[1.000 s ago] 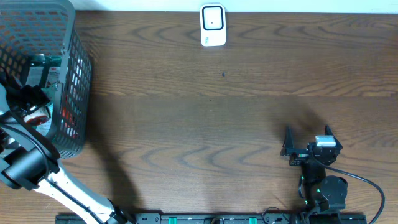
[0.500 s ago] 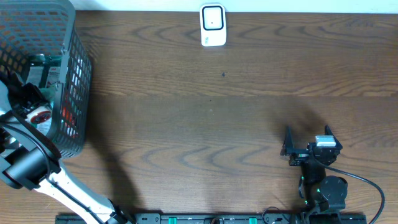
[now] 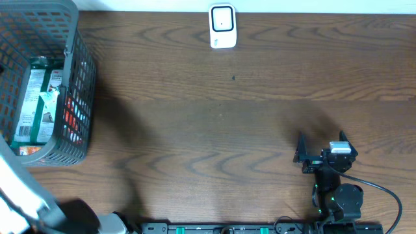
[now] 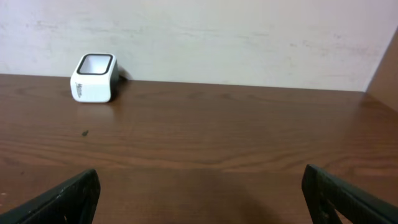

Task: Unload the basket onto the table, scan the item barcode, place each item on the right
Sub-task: 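Grasp the green-lidded jar with the left gripper and lift it, then carry the jar right and set it on the table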

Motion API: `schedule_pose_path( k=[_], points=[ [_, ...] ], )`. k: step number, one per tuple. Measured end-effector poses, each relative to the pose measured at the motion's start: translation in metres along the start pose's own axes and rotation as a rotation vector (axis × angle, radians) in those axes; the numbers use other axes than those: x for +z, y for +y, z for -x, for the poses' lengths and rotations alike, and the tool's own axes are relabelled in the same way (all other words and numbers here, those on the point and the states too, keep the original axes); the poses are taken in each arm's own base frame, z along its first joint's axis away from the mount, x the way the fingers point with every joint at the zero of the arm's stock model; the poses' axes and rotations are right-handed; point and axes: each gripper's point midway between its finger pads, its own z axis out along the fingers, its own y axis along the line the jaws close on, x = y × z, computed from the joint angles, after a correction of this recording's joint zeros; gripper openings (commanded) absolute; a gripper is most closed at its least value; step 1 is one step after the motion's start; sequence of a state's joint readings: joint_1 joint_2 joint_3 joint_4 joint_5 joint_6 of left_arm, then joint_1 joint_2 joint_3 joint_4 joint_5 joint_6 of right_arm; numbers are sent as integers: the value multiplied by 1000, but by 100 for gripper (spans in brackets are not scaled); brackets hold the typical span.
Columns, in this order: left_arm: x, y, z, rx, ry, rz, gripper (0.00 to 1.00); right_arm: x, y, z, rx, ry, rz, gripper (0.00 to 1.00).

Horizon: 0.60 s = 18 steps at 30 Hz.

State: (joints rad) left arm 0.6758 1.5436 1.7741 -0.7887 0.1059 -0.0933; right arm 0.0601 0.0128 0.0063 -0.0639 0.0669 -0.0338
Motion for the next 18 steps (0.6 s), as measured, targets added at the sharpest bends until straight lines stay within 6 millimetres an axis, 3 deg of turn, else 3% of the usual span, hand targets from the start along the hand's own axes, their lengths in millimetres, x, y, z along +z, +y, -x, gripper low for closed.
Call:
schedule_pose_path(
  k=[4,7,10,14,18],
  points=[
    [-66,-45,10,27,-108,-105,54,0,0,0,0,0,0,99],
    [-110,-91,-10,83,-100,-232,54,0,0,0,0,0,0,99],
    [-138,-128,-42,127,-33,-344,54,0,0,0,0,0,0,99],
    [-164,-178,-99,220,125,-485,54,0,0,0,0,0,0,99],
    [-172,-228,-161,336,284,-597,54,0,0,0,0,0,0,99]
  ],
)
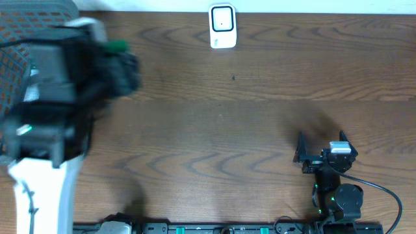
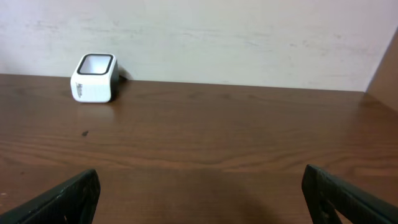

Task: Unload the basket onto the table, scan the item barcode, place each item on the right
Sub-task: 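Carry the jar right and set it on the table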

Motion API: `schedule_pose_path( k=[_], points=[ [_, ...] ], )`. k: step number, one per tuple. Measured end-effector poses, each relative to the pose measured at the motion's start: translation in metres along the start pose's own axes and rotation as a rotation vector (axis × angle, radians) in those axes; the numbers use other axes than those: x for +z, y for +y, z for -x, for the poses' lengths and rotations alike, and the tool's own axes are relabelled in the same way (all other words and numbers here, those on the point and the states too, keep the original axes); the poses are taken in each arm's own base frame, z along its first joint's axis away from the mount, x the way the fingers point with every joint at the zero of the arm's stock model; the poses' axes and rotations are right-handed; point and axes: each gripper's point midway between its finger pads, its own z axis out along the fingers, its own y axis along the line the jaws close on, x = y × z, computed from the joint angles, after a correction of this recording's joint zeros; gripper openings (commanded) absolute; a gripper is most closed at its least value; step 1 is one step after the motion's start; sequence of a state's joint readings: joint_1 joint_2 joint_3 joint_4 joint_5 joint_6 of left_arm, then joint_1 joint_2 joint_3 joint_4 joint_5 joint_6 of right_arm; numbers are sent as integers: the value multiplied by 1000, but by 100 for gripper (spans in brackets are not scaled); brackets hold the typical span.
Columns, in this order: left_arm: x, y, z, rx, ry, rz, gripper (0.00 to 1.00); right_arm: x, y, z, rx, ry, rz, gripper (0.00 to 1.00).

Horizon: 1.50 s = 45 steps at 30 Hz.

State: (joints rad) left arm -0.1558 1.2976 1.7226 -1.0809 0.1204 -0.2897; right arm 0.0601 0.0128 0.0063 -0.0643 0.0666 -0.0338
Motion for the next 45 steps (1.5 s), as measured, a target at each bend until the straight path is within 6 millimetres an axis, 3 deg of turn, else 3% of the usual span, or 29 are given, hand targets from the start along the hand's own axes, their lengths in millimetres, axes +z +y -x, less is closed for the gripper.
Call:
schedule_pose_path(
  k=[7,11,17,31,36,45],
  points=[
    [107,-62,-101,126,342,-1,54,0,0,0,0,0,0,99],
    [163,-100,-153,205,451,-3,54,0,0,0,0,0,1,99],
    [212,-154,-209,272,488,-61,54,0,0,0,0,0,2,99],
    [255,-226,-303,249,524,-159,54,0,0,0,0,0,2,99],
    [261,-237,-316,223,539,-193,54,0,0,0,0,0,2,99],
    [262,-239,-316,186,539,-191,54,0,0,0,0,0,2,99]
  ],
)
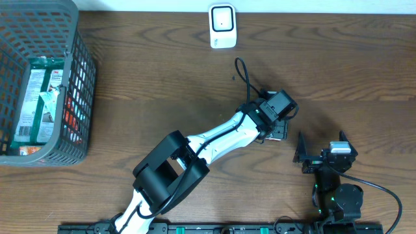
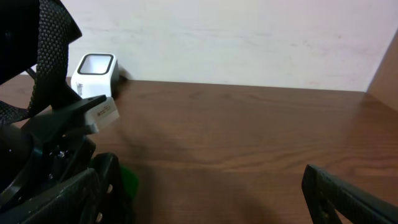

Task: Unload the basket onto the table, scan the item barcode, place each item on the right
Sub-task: 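Carry the jar right and set it on the table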

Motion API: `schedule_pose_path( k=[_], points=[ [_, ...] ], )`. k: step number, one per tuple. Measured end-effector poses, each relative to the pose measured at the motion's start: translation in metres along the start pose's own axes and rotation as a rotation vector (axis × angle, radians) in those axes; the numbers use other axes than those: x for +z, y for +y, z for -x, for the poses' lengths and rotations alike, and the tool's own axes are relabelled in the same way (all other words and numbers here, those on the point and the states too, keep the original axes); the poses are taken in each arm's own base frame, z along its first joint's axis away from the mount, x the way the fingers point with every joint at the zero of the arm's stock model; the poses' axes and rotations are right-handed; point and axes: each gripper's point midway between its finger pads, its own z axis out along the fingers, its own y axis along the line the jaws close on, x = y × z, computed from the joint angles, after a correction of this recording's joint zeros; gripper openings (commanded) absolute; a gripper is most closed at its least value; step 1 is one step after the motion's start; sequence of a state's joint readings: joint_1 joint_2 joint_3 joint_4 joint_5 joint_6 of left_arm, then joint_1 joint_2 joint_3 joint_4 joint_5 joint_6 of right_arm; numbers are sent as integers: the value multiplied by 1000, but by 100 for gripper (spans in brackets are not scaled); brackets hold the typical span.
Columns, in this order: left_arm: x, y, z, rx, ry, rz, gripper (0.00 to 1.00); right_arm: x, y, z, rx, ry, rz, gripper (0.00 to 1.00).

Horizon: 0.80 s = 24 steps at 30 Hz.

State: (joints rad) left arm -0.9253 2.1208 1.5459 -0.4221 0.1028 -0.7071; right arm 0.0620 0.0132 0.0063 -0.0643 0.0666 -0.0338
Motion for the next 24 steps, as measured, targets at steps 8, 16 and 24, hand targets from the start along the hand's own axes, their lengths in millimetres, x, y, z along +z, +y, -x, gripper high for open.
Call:
schedule_pose_path(
  k=[8,16,24],
  points=[
    [8,-1,-7,-1,6,12,74,0,0,0,0,0,0,99],
    [14,0,-10,-12,11,18,90,0,0,0,0,0,0,99],
    [13,-1,-8,13,5,20,97,0,0,0,0,0,0,99]
  ],
)
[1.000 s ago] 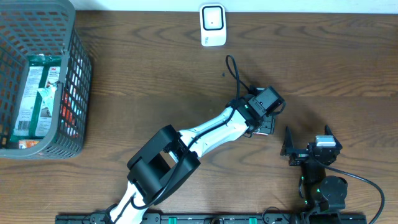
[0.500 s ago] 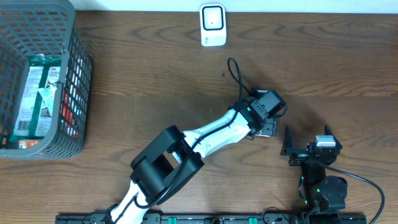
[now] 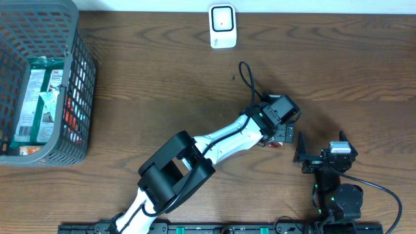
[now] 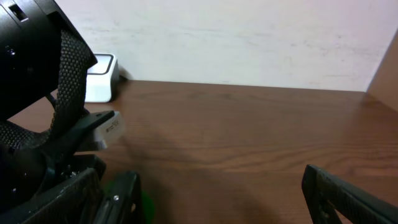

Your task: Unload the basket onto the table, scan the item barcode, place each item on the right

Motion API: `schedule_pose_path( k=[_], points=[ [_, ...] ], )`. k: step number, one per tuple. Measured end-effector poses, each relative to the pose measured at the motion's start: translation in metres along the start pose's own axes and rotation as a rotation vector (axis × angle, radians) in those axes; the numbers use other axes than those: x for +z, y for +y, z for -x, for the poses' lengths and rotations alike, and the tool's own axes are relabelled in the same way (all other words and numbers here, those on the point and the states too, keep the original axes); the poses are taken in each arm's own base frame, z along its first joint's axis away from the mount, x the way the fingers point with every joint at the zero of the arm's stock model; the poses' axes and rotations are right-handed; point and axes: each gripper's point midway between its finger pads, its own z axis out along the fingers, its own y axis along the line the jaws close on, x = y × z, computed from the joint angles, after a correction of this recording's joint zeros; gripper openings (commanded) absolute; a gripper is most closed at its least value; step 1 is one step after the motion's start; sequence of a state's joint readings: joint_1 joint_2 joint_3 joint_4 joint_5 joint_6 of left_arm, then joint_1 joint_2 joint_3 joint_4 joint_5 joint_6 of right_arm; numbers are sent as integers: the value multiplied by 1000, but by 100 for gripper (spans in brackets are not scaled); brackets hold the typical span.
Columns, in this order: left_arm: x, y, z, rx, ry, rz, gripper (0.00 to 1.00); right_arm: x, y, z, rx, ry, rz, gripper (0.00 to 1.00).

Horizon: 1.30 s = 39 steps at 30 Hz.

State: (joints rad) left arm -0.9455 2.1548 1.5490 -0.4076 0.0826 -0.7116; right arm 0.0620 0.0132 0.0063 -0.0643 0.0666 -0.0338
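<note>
The white barcode scanner (image 3: pixel 221 26) stands at the table's far edge; in the right wrist view the scanner (image 4: pixel 104 73) is half hidden behind my left arm. My left gripper (image 3: pixel 281 134) sits right of centre, just left of my right gripper (image 3: pixel 320 147). A small reddish bit shows at the left gripper's tip, and a green patch (image 4: pixel 148 204) lies beside one of its black fingers (image 4: pixel 118 194); what it holds, if anything, is hidden. My right gripper (image 4: pixel 199 208) stands wide open over bare wood. Packaged items (image 3: pixel 36 97) lie in the basket.
A grey mesh basket (image 3: pixel 81 71) fills the far left corner. My left arm (image 3: pixel 221 140) stretches diagonally from the near left base across the middle of the table. A pale wall rises behind the table's far edge.
My left gripper has shifted a little nearer and to the right, closer to my right gripper. In the right wrist view it now covers more of the scanner. The right arm is still.
My left arm was first low at the near left corner. Then it showed blurred over the basket. Later it reached across the table to right of centre, and it now sits right beside my right gripper, which stayed open and still throughout.
</note>
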Motion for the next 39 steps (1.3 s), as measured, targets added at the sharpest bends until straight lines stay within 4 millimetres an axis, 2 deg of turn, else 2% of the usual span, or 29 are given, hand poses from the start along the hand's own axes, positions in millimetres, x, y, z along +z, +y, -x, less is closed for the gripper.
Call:
schedule_pose_path(
  k=[3,6,10,13,14,16,21,25,27,30,32,33,35,39],
  points=[
    [-4,-3,3,22,-10,-5,97,0,0,0,0,0,0,99],
    [-18,-11,12,48,-38,-30,98,0,0,0,0,0,0,99],
    [-56,-21,30,73,-102,-70,98,0,0,0,0,0,0,99],
    [-96,-13,53,77,-169,-64,98,0,0,0,0,0,0,99],
    [-120,1,67,75,-206,-37,98,0,0,0,0,0,0,99],
    [-146,26,80,75,-235,18,98,0,0,0,0,0,0,99],
    [-224,116,107,17,-306,224,98,0,0,0,0,0,0,99],
    [-313,197,132,-122,-427,364,98,0,0,0,0,0,0,99],
    [-365,238,141,-222,-518,424,98,0,0,0,0,0,0,99],
    [-441,296,142,-371,-668,516,98,0,0,0,0,0,0,99],
    [-480,333,130,-472,-741,587,98,0,0,0,0,0,0,99],
    [-494,350,122,-517,-760,621,98,0,0,0,0,0,0,99],
    [-508,377,106,-598,-762,676,98,0,0,0,0,0,0,99],
    [-509,429,77,-760,-688,758,98,0,0,0,0,0,0,99]
  ],
)
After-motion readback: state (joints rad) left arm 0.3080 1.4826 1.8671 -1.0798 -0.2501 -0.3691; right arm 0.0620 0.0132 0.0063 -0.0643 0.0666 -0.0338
